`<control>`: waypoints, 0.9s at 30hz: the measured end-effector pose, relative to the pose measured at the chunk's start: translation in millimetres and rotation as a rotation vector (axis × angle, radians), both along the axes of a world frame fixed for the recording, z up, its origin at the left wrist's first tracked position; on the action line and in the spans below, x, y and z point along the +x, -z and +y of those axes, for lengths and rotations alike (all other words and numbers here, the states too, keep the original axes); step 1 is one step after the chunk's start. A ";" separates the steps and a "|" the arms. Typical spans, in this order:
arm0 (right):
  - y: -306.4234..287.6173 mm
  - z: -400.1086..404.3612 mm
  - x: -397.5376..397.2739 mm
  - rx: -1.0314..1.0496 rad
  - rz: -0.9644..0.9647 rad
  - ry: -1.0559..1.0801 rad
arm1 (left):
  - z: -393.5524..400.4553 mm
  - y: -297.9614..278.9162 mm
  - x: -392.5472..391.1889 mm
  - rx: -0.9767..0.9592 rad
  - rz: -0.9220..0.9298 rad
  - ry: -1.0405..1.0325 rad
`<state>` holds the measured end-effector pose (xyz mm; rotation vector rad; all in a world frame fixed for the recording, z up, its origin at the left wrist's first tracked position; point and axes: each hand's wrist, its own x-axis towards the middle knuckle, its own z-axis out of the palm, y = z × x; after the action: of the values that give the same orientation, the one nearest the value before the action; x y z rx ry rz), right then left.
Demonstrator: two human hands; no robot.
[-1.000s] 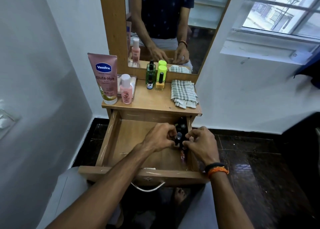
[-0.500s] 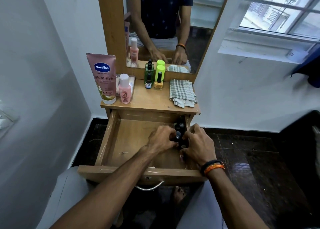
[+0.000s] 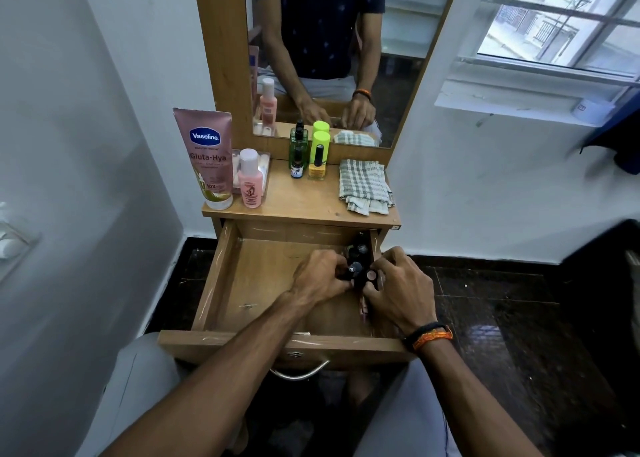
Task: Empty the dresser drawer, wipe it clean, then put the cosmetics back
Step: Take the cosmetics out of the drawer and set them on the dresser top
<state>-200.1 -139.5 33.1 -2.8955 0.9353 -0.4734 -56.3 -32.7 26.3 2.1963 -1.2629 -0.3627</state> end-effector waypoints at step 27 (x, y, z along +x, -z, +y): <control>-77.1 -12.0 77.9 0.455 -0.697 -0.021 | 10.1 -72.1 64.9 -0.260 0.033 -0.214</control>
<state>-122.2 -151.6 110.2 -2.0911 0.7589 -1.0186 8.6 -22.5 98.4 2.0664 -0.9847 -0.1403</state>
